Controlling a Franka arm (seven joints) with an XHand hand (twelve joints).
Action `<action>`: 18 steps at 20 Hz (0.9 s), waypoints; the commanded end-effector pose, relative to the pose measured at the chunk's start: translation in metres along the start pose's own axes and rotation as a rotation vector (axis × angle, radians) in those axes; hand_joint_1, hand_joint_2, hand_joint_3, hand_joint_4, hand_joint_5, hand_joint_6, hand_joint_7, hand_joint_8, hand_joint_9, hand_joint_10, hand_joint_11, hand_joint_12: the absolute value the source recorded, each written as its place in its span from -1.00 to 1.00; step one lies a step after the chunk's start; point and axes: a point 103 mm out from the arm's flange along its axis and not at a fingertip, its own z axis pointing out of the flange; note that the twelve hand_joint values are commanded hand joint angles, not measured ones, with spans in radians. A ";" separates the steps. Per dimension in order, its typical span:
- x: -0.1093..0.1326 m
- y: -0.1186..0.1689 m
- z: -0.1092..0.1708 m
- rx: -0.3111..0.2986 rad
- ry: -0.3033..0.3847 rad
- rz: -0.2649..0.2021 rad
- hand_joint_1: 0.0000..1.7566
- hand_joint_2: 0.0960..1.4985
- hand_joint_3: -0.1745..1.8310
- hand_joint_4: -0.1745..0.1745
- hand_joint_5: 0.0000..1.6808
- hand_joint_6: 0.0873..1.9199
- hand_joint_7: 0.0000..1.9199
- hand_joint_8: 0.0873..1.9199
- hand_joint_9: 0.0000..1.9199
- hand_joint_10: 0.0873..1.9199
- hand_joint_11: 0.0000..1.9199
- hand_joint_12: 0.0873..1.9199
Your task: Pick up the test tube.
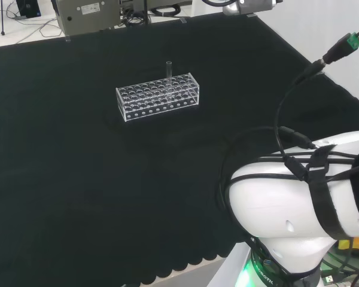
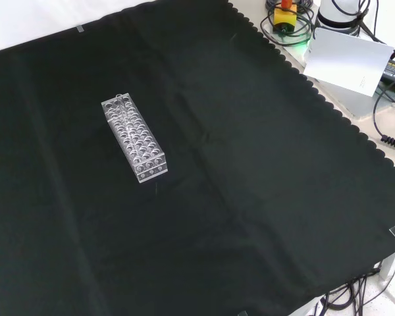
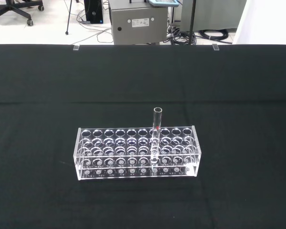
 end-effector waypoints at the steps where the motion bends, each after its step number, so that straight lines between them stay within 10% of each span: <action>1: 0.000 0.002 0.000 -0.004 -0.010 -0.003 -0.21 -0.13 -0.23 -0.18 -1.00 -1.00 -1.00 -1.00 -1.00 -0.61 -1.00 0.21; 11: 0.003 0.035 0.011 -0.010 0.029 -0.049 -0.20 -0.02 -0.38 -0.22 -0.99 -1.00 -0.97 -0.99 -1.00 -0.53 -1.00 0.32; 18: 0.004 0.077 0.027 0.009 0.039 -0.072 -0.14 -0.02 -0.39 -0.39 -0.86 -1.00 -1.00 -0.29 -0.96 -0.07 -1.00 0.60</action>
